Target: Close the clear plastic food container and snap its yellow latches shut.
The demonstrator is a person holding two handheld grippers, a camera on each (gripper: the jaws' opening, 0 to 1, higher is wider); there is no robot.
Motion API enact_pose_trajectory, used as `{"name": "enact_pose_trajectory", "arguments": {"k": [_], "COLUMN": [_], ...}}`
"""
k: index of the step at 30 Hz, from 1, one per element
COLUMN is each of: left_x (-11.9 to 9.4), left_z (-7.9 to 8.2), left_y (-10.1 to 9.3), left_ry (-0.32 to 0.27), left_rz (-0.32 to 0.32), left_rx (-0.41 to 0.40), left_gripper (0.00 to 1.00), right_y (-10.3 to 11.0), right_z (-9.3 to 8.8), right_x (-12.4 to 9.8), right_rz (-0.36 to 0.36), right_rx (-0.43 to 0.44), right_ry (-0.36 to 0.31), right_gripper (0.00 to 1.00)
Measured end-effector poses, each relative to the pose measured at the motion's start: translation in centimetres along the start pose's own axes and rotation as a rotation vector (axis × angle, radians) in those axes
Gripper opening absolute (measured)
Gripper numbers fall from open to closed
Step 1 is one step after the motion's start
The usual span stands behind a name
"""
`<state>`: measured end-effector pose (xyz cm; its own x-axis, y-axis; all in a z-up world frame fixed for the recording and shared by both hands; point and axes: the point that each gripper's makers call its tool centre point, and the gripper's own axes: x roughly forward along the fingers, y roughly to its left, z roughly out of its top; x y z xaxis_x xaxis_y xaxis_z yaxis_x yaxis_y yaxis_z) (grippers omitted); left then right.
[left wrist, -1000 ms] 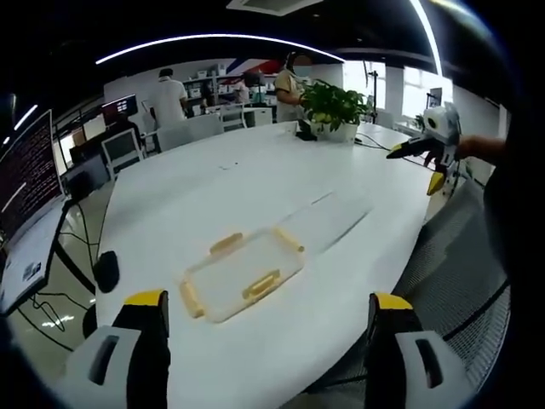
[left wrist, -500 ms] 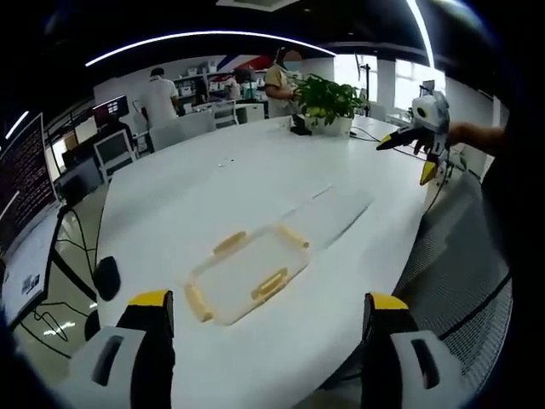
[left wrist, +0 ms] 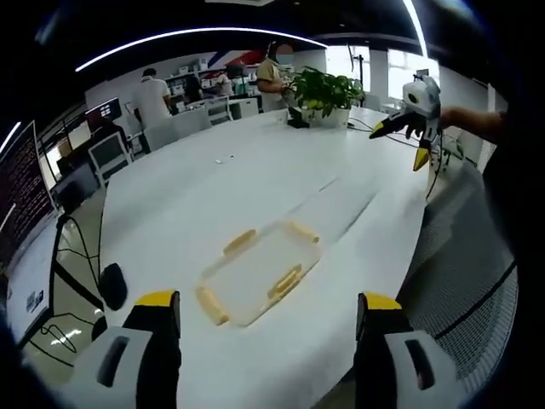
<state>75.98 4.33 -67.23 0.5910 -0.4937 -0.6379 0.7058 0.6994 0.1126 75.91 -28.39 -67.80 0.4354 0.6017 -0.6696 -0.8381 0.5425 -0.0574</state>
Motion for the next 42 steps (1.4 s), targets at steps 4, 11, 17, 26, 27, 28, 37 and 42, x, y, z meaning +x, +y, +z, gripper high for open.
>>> {"name": "enact_pose_trajectory", "arguments": {"k": [4, 11, 17, 26, 27, 28, 37, 42], "left_x": [0.2, 0.9, 1.4, 2.0, 2.0, 2.1, 2.6, 3.0], "left_z": [0.0, -0.8, -1.0, -1.7, -1.8, -1.9, -2.5, -2.8], "left_y": [0.4, 1.2, 1.8, 3.2, 3.4, 3.5, 4.4, 4.5], "left_ry": [0.0, 0.037, 0.052, 0.074, 0.076, 0.08, 0.109, 0.119], "left_rz": [-0.003, -0.011, -0.014, -0.015, -0.016, -0.016, -0.026, -0.034], "left_rx": [0.015, 0.044, 0.054, 0.072, 0.072, 0.074, 0.093, 0.101], "left_gripper": [0.77, 0.73, 0.71, 0.68, 0.68, 0.68, 0.66, 0.66], "right_y": [-0.2, -0.4, -0.4, -0.7, -0.7, -0.7, -0.5, -0.2], "right_z": [0.4, 1.3, 2.2, 3.3, 3.5, 3.6, 4.8, 5.5], "right_x": [0.5, 1.6, 3.1, 5.3, 5.6, 5.8, 7.5, 8.6], "right_rz": [0.008, 0.028, 0.055, 0.092, 0.097, 0.1, 0.129, 0.14], "right_rx": [-0.02, -0.063, -0.098, -0.14, -0.147, -0.151, -0.189, -0.206], "right_ry": [-0.002, 0.006, 0.014, 0.021, 0.024, 0.025, 0.039, 0.046], "right_gripper": [0.79, 0.76, 0.75, 0.74, 0.74, 0.74, 0.73, 0.73]}}
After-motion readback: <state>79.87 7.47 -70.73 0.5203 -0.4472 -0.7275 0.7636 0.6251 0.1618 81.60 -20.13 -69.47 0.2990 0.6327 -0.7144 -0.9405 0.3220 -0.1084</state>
